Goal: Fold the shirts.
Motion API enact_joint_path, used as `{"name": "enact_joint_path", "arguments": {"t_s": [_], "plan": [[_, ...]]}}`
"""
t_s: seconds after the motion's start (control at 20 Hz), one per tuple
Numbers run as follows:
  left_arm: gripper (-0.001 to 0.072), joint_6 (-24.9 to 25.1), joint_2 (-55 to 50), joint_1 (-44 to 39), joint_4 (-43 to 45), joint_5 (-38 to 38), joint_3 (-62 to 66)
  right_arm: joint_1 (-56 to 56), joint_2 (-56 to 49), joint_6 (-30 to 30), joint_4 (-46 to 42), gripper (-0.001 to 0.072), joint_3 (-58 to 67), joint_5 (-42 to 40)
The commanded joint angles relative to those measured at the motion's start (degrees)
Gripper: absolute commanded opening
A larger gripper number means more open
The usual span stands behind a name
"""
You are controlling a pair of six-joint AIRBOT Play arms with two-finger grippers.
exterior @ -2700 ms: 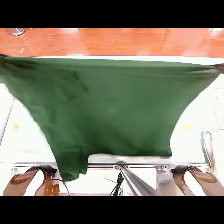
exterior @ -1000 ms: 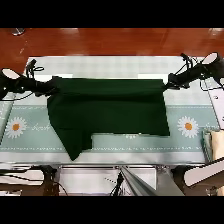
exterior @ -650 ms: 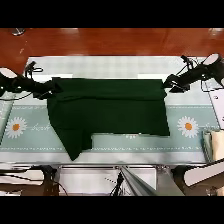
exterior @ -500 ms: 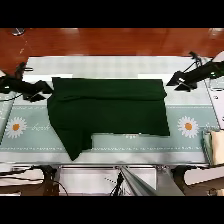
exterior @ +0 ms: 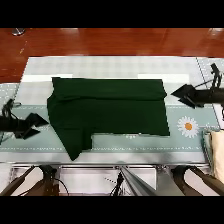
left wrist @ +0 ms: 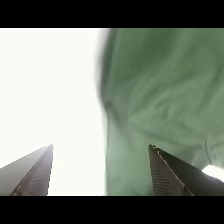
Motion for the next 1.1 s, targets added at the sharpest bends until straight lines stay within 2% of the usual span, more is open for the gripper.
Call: {"name": "enact_joint_path", "arguments": {"t_s": [0.0, 0.3, 0.5, 0.6, 0.85, 0.95, 1.0, 1.05], "plan": [[0.0701, 3.7, 3.6, 1.8, -8.1, 0.5, -8.9, -0.2, 9.2, -1.3, 3.8, 0.0622, -10.5, -3.2], [0.0701, 5.2, 3.6, 0.5, -14.2, 3.7, -13.0, -0.2, 10.7, -2.2, 4.5, 0.0623, -11.5, -2.7], [0.0701, 8.5, 3.5, -0.4, -15.3, 6.9, -13.5, -0.2, 10.7, -2.2, 6.1, 0.0622, -11.5, -2.9], [0.0701, 8.4, 3.0, -1.0, -15.7, 8.9, -13.5, -0.2, 10.7, -2.2, 6.1, 0.0622, -11.5, -3.2], [0.0699, 12.4, -0.4, -6.6, -16.1, 9.9, -13.5, -0.2, 10.7, -1.7, 8.2, 0.0622, -11.5, -5.6], [0.0697, 12.4, -1.8, -9.3, -16.1, 10.3, -13.5, -0.2, 10.7, -1.7, 8.3, 0.0622, -11.4, -7.1], [0.0611, 12.4, -2.1, -9.8, -16.1, 10.3, -13.3, -0.6, 10.7, -1.6, 7.7, 0.0622, -11.4, -8.1], [0.027, 12.5, -2.1, -9.7, -16.0, 10.2, -13.1, -1.9, 10.7, -1.6, 7.1, 0.0622, -11.4, -8.7]]}}
